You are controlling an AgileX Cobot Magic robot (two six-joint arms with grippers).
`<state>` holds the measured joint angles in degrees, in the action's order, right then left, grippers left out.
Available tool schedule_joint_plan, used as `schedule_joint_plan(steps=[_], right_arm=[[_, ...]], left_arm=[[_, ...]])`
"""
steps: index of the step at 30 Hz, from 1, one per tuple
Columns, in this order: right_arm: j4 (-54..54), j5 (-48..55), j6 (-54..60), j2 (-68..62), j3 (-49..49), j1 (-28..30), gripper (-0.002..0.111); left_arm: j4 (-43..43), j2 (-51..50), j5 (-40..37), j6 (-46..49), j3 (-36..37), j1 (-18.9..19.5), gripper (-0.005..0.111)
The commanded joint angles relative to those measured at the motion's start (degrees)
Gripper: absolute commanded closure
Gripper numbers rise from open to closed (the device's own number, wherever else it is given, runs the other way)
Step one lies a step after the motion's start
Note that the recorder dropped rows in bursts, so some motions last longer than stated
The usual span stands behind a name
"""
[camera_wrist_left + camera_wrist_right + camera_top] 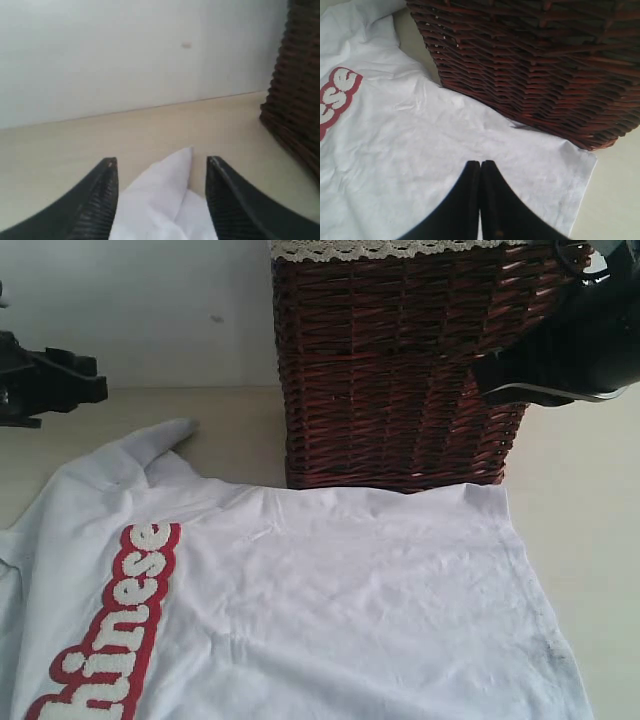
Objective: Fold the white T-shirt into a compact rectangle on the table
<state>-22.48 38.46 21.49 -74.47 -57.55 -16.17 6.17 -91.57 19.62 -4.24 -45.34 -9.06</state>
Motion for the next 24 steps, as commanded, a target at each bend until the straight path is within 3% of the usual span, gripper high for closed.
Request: schedule_joint_plan(steps=[1,4,6,11,13,20,24], right_arm=[[-0.66,-0.31,0.47,0.37,-0.55,0.17,0.108],[-0.76,-0.31,0.47,0.37,-0.55,0.17,0.108],[-0.83,-0.31,0.47,0.37,-0.55,0.17,0.108],[-0.81,0.16,0.47,0.37,-0.55,0.17,0.108],[-0.81,0.6,0.47,0.37,-0.55,0.17,0.108],[-0.81,0.57,0.47,0.12,-0.55,0.17,0.108],[-0.81,0.57,0.47,-0.92,-0.55,0.17,0.108]], left_arm=[[-1.06,-3.45,-7.8,-0.69,-2.41,2.3,0.054],[0.63,-6.93,-13.23,-0.69,-4.5,1.37,0.056],[1.51,-9.91,-17.57,-0.69,-6.39,-0.08,0.063],[-0.23,-18.88,-37.08,-1.73,-16.72,-1.67,0.096],[-0.75,-21.2,-41.18,-1.73,-20.29,-1.67,0.106],[-0.75,-24.81,-32.73,-1.51,-24.79,-1.67,0.107],[-1.01,-27.96,-32.07,-1.51,-30.48,-1.67,0.107]])
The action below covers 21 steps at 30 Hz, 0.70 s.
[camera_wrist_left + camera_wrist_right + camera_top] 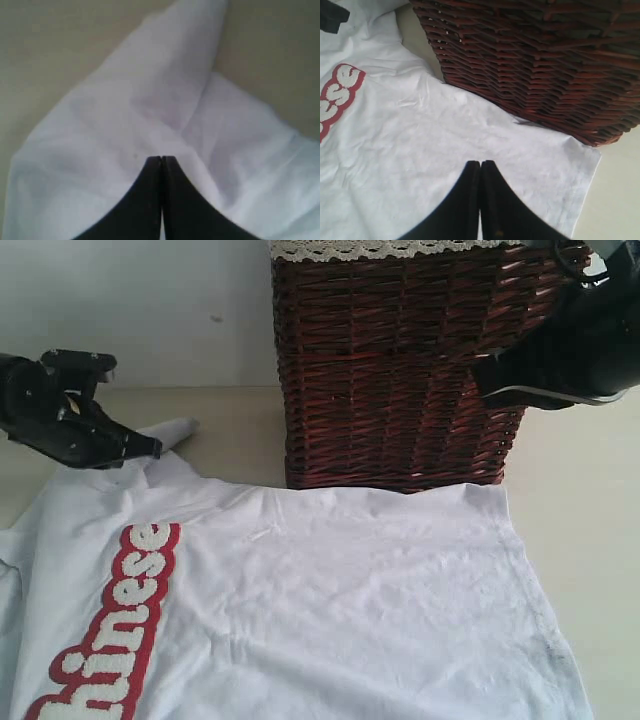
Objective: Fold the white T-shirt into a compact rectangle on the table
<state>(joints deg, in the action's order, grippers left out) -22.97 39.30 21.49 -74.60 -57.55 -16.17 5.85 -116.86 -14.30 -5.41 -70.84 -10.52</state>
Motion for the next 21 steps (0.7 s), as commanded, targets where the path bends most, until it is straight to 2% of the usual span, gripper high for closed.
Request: schedule_joint_plan(steps=[1,7,14,18,21], right_arm=[[-0.32,0.05,0.47,-1.23,-0.55,0.17,0.108],[-0.46,0.03,0.47,-1.61,-0.55,0.17,0.108],[-1.41,3.33,0.47,-1.61,-0.55,0.17,0.108],[-1.77,3.33,0.47,-1.61,-0.55,0.17,0.108],[-1.74,3.61,0.47,-1.61,-0.55,0.17,0.108]], left_arm=[[-0.69,-3.98,0.92,-0.5,-7.12,-0.21,0.107],[0.8,-13.93,-7.3,0.84,-19.96,0.83,0.107],[1.75,-20.93,-6.88,-2.96,-29.06,6.14,0.107],[0.81,-21.45,-6.88,-3.37,-30.58,8.85,0.107],[0.55,-22.26,-10.57,-3.38,-30.58,9.41,0.107]])
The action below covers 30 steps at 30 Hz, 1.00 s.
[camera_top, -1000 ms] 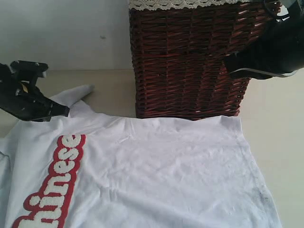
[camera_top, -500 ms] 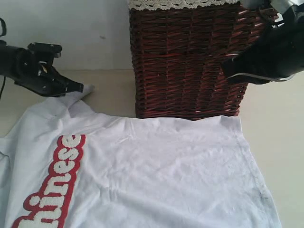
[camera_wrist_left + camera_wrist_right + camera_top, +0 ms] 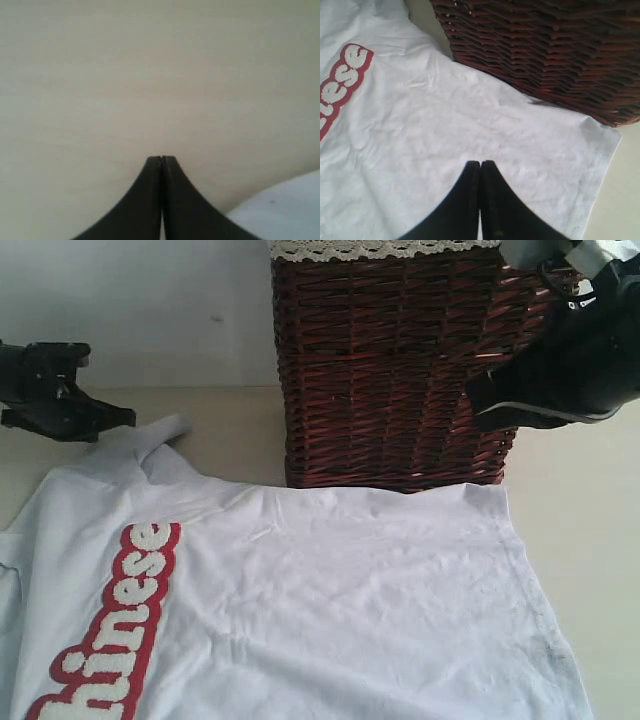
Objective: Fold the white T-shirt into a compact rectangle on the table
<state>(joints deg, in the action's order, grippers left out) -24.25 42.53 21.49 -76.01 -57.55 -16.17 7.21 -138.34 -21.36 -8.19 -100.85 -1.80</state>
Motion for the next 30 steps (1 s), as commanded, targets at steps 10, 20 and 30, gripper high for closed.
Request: schedule_joint_plan(steps=[10,20,30], right_arm=[[-0.82,1.67,1.33,-0.2,-0.55,0.17,0.108],[-0.81,1.72,1.33,-0.2,-0.55,0.17,0.108],[-0.81,0.53,1.33,-0.2,-0.55,0.17,0.108]], left_arm=[[-5.7,7.4,-13.12,10.58,-0.57,0.41,0.107],[-21.53,2.63,-19.38,27.98,-0.57,0.06,0.107],[-14.93,-0.48,-17.69,19.0,-2.95,5.31,0.107]])
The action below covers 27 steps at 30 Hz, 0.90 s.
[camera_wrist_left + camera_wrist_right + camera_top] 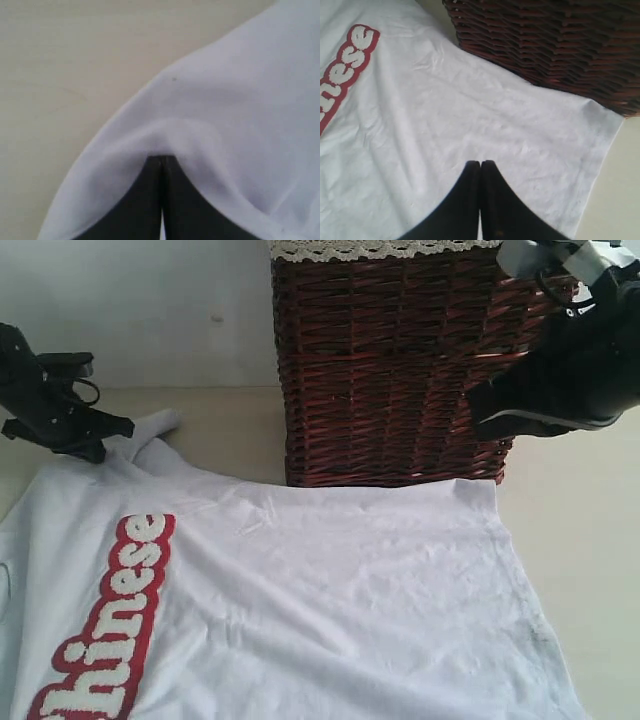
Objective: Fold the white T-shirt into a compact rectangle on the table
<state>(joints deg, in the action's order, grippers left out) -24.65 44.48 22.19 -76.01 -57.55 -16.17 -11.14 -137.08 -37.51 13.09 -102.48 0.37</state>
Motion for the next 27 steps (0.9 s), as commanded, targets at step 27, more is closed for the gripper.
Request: schedule_joint_plan(steps=[27], right_arm=[[23.02,-10.55,-19.48,-29.52,8.91,-4.82,0.108]], left_arm=[[-3.42,49.18,-17.43,4.95,45.94,0.19,0.107]])
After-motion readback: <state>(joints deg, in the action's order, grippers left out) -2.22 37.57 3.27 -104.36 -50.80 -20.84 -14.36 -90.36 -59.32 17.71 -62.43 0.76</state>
